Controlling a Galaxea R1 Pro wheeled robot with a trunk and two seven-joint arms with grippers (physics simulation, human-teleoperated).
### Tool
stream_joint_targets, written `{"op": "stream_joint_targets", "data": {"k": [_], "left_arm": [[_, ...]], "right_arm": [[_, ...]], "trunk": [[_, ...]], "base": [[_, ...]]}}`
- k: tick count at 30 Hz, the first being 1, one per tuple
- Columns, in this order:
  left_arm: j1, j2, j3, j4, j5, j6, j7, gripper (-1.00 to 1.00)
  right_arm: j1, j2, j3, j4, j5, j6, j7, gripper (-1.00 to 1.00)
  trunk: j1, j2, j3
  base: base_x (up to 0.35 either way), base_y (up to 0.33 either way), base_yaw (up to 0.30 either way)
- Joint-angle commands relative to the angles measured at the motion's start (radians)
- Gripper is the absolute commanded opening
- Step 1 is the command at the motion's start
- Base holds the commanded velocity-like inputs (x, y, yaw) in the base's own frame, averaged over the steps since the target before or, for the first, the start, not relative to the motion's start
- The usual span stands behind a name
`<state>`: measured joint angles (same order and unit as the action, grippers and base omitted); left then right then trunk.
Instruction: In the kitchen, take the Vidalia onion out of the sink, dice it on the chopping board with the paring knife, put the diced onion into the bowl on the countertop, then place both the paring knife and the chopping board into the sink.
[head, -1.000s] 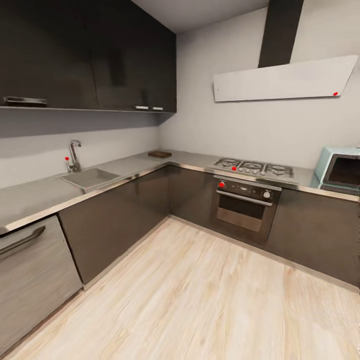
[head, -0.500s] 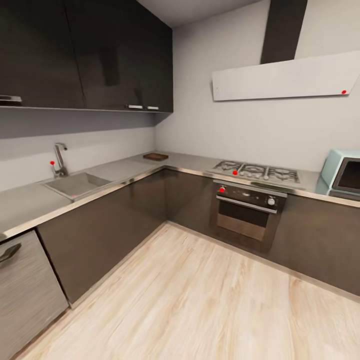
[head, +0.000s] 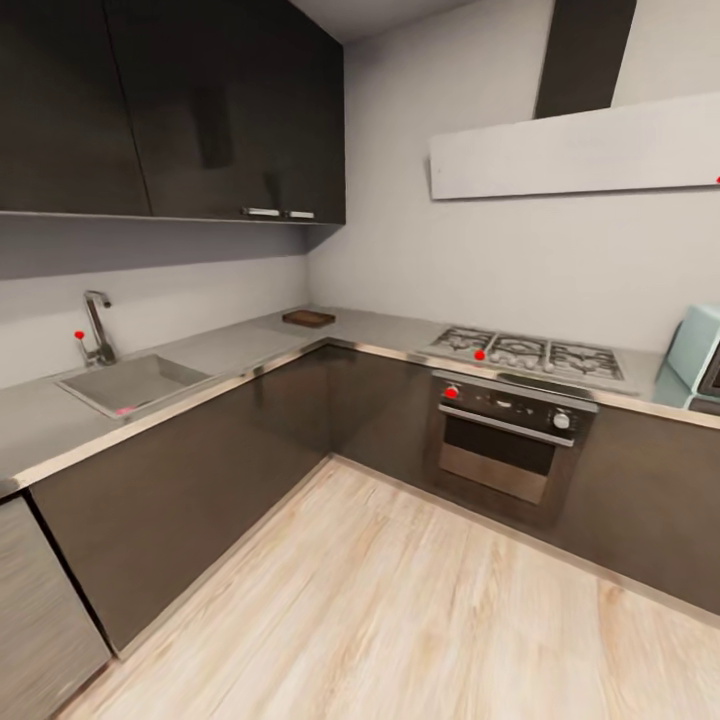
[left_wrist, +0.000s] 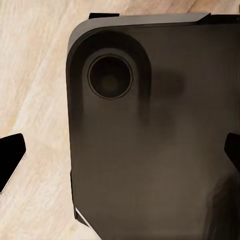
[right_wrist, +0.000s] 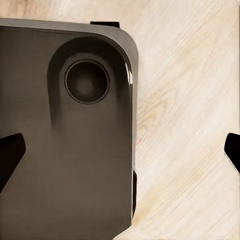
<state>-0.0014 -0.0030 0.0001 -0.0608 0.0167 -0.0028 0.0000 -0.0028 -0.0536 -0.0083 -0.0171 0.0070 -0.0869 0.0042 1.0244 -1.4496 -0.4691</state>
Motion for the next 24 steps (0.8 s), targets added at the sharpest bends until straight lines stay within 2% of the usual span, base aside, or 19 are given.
{"op": "stream_joint_targets", "data": {"k": [1,17,24], "left_arm": [[0.0,0.0,0.0,-0.001,0.002,0.0,0.0,1.0],[0.0,0.0,0.0,-0.001,0.002,-0.001,0.0,1.0],[0.0,0.0,0.0,-0.001,0.002,-0.001,0.0,1.0]], "right_arm": [[0.0,0.0,-0.001,0.0,0.001,-0.003,0.0,1.0],[0.0,0.0,-0.001,0.0,0.001,-0.003,-0.001,1.0],[0.0,0.0,-0.001,0.0,0.001,-0.004,-0.004,1.0]], "trunk": [[0.001,0.0,-0.001],[0.001,0.0,-0.001],[0.001,0.0,-0.001]], "base": [[0.344,0.0,0.0],[0.344,0.0,0.003],[0.343,0.0,0.151]]}}
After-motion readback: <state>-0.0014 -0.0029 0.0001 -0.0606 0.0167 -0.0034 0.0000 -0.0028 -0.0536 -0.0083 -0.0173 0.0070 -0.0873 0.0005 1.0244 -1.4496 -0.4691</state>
